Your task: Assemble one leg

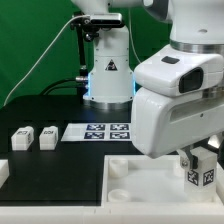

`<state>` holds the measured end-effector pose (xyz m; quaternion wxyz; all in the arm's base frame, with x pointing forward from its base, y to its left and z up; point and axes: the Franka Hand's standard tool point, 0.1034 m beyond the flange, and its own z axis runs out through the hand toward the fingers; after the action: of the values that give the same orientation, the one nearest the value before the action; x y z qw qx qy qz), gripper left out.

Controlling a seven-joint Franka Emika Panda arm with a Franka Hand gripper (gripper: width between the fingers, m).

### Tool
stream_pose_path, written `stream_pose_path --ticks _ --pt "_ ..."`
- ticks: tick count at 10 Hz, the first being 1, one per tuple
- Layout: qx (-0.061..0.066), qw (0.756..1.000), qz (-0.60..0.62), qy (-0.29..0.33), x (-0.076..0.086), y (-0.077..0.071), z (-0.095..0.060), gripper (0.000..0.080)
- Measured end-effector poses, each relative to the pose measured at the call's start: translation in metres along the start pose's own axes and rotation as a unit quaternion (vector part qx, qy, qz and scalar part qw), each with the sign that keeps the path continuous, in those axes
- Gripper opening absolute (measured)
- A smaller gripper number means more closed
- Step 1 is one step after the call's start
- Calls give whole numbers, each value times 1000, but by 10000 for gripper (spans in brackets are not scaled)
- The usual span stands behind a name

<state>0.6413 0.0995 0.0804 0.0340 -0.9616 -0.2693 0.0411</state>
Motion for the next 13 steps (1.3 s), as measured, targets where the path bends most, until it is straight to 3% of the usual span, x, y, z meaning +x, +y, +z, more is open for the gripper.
stream_pose_path --ticks 3,4,6,7,9,11,13 --pt "0 1000 22 0 0 0 0 291" --pt "3 996 84 6 0 -1 1 291" --pt "-5 963 268 20 1 -3 2 291" --pt "-1 951 309 21 1 -3 2 292" --pt "14 912 409 22 0 -2 2 294" --pt "25 851 524 20 1 -1 1 294" --pt "33 770 637 16 1 0 2 294"
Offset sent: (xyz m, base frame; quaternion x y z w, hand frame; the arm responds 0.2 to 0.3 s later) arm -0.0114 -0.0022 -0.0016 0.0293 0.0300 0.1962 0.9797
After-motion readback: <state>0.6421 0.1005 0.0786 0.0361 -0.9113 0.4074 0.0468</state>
